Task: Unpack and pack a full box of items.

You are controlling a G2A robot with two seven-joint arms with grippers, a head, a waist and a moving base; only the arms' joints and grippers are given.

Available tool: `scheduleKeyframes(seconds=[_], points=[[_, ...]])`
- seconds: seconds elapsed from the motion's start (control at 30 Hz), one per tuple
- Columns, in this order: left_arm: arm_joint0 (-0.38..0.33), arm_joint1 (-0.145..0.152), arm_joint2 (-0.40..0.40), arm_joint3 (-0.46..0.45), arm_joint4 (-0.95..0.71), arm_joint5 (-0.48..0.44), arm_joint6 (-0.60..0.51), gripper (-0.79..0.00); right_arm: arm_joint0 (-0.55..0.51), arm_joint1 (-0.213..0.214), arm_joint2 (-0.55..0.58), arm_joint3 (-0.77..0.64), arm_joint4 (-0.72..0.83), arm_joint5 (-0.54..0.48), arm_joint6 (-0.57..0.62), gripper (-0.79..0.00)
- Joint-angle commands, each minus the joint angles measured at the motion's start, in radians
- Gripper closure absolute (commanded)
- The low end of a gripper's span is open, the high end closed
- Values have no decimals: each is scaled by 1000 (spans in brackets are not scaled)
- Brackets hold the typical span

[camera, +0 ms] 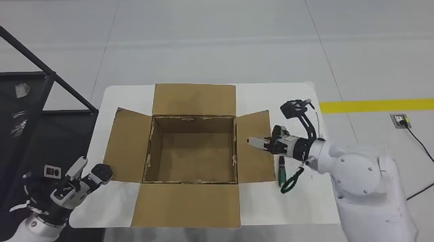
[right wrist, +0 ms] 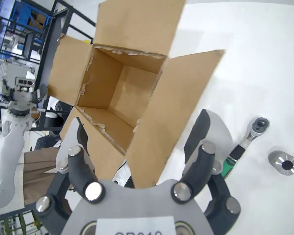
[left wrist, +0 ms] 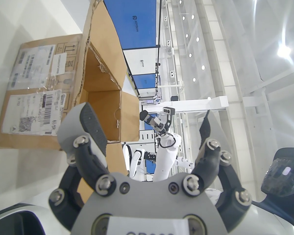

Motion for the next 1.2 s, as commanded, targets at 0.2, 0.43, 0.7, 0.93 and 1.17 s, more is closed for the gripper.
scheduleKeyframes(seconds=[0.2, 0.43, 0.7, 0.93, 1.17], points=[[-26, 2, 32, 33, 31, 12, 20, -785, 64, 6, -73, 79, 6, 54, 45, -785], [-57, 5, 57, 75, 55, 32, 36, -785, 147, 11, -100, 277, 12, 100, 62, -785], [-98, 9, 100, 113, 103, 63, 46, -785, 200, 11, -138, 469, 66, 75, 26, -785], [-112, 11, 118, 126, 109, 67, 48, -785, 234, 15, -157, 548, 96, 46, 7, -785], [-104, 14, 109, 124, 95, 62, 47, -785, 235, 36, -159, 503, -73, 137, 17, -785]])
